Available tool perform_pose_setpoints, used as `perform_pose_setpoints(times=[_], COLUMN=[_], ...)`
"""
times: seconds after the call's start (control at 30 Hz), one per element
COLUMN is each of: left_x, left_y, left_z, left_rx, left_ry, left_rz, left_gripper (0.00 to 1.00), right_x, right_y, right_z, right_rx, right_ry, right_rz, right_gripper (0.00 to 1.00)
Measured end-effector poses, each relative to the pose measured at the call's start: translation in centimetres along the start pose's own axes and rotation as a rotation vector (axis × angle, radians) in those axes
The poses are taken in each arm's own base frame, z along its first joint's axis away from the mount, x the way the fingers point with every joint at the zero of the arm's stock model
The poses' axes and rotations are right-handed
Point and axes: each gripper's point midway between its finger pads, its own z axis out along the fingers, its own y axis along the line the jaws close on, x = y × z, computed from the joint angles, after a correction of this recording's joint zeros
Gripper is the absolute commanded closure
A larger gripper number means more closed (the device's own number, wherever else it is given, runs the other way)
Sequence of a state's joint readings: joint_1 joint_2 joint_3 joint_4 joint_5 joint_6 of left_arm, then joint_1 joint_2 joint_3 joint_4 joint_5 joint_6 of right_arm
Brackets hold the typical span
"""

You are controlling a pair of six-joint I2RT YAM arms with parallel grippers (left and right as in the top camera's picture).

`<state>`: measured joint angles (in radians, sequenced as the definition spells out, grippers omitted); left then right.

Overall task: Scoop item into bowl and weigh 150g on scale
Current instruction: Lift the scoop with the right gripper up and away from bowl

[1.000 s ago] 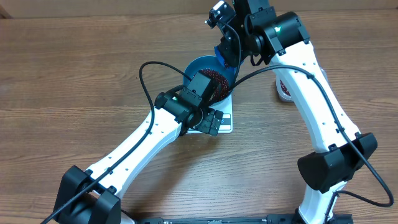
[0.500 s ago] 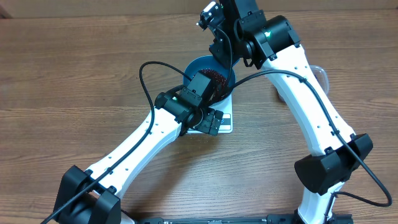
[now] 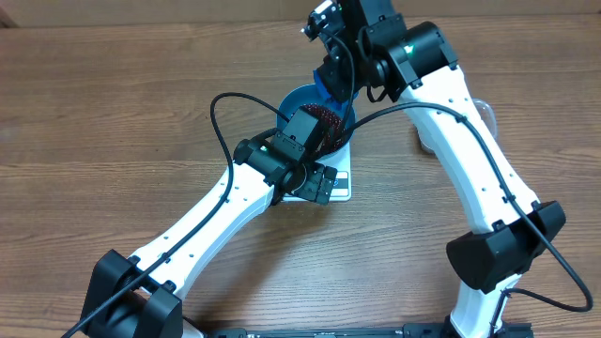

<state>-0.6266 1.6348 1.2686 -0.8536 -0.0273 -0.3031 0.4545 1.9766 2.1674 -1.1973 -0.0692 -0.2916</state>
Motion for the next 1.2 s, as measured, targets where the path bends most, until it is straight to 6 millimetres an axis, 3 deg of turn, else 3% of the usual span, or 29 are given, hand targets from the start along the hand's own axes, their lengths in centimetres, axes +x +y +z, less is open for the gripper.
perform_pose_setpoints(times=[0.3, 0.8, 1.2], left_x=[0.0, 0.0, 0.0], left_y=[0.0, 0.0, 0.0], left_z=[0.0, 0.0, 0.0], left_rx=[0.0, 0.0, 0.0], left_ry=[0.0, 0.0, 0.0], left_rz=[0.0, 0.0, 0.0], left_gripper=[0.0, 0.0, 0.01], right_x=[0.6, 0.7, 1.4], right_y=[-1.1, -1.0, -4.5], right_z=[-0.3, -0.3, -1.3], right_rx=[-0.057, -0.076, -0.154], right_ry=[0.002, 0.0, -0.033], right_rz=[0.073, 0.105, 0.305], right_gripper=[0.95, 0.95, 0.95])
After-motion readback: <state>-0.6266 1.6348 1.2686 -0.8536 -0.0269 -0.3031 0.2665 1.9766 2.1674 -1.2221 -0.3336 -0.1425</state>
